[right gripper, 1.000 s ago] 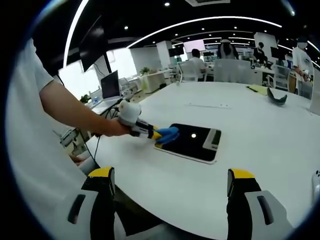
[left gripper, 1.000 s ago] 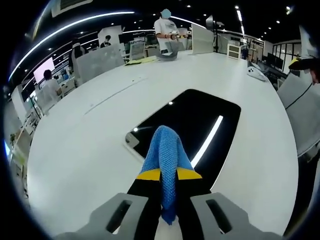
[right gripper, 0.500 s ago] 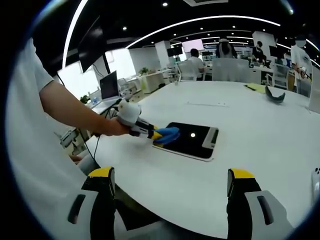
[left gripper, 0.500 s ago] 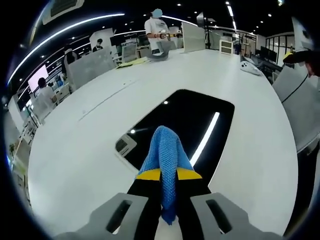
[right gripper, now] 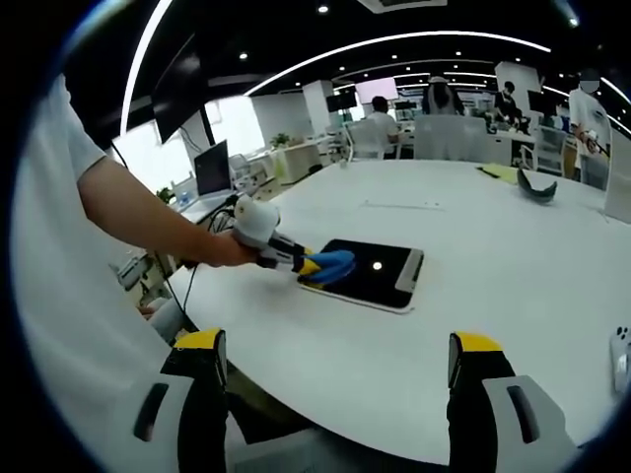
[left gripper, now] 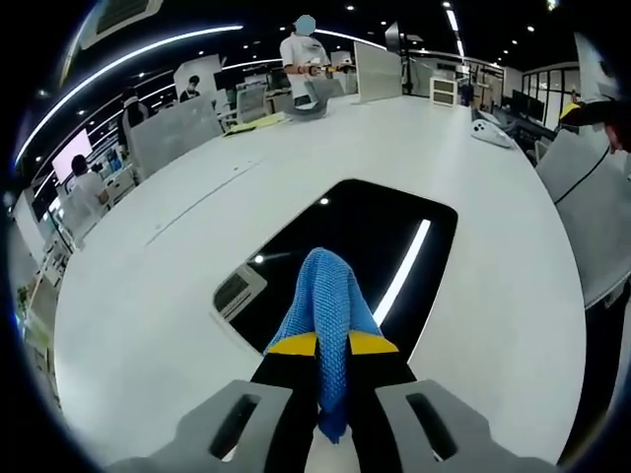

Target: Wipe the mirror surface with the cleaning cloth until all visible marks leave the cleaned area.

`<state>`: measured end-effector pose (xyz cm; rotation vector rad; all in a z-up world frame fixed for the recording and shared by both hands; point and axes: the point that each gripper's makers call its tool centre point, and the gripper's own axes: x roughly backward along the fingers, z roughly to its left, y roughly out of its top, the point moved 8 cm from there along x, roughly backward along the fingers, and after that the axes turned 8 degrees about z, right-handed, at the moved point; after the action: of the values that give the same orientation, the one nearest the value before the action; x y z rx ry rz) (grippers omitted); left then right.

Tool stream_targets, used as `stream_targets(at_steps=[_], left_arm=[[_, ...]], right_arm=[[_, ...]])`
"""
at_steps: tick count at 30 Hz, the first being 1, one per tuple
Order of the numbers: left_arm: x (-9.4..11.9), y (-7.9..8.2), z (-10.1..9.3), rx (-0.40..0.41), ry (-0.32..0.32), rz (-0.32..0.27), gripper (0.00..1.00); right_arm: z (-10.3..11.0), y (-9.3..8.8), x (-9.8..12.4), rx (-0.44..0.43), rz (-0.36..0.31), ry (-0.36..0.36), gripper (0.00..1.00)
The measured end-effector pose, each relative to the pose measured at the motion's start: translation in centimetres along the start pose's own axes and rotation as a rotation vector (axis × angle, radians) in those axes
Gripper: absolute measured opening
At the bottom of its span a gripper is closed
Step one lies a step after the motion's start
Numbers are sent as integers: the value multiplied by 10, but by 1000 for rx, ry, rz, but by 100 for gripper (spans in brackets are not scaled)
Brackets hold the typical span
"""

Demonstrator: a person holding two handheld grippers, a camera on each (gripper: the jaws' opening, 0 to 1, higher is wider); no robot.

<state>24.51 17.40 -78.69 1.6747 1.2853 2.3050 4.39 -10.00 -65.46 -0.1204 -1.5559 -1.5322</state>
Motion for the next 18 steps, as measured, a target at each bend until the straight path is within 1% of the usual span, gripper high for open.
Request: stream_targets(at_steps=[7,11,18], left_arm=[[-3,2,-2,-15,-7,-3,6],[-4,4,-3,-11,-10,-4,6],[-6,7,-9,-16,-11,-4,6]], right_arm=[[-1,-2,6,-3,-6,-7,93],[-2,-4,10,-6,-9,-14,93],[-7,-9,15,-22,-13,-33,93]])
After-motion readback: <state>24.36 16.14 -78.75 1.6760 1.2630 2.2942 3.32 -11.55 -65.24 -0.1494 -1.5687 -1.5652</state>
